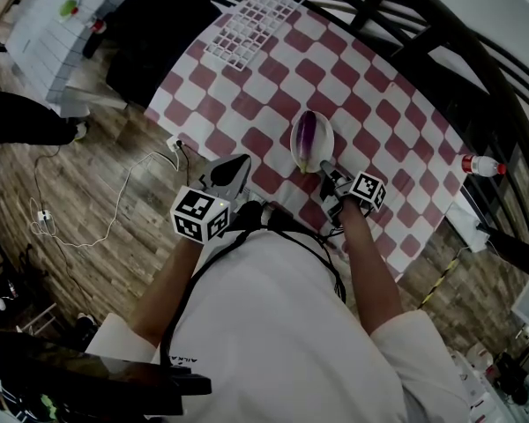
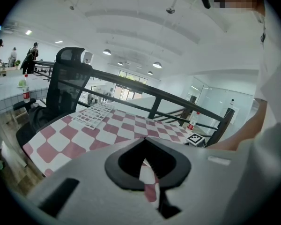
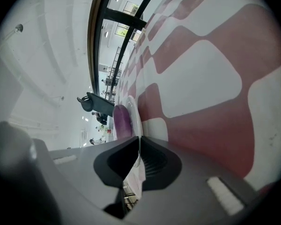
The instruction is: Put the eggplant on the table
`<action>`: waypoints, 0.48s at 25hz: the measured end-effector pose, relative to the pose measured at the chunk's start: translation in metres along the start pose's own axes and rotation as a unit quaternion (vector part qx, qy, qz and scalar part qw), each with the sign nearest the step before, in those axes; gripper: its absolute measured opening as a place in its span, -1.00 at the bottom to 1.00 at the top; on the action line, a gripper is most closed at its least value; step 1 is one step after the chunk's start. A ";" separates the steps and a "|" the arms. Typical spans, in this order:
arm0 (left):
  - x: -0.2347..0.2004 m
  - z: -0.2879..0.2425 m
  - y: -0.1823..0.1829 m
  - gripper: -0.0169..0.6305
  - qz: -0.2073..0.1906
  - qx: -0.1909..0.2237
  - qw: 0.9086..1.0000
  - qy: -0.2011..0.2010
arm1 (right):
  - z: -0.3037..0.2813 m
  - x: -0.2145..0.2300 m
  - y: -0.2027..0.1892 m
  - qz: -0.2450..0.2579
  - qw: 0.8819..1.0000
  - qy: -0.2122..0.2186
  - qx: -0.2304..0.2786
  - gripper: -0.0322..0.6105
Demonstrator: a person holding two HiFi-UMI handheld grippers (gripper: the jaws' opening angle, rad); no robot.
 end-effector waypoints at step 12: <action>-0.005 0.000 0.002 -0.93 -0.003 -0.001 1.000 -0.012 | -0.003 0.003 -0.003 -0.003 0.999 -0.039 0.017 -0.81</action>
Point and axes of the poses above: the fingertips, and each gripper's own axes: z backward along the fingers, x to its right, y out of its top, the point moved 4 cm from there along z, backward along the fingers, and after that the axes turned 1 degree about x, right-handed, at the moved point
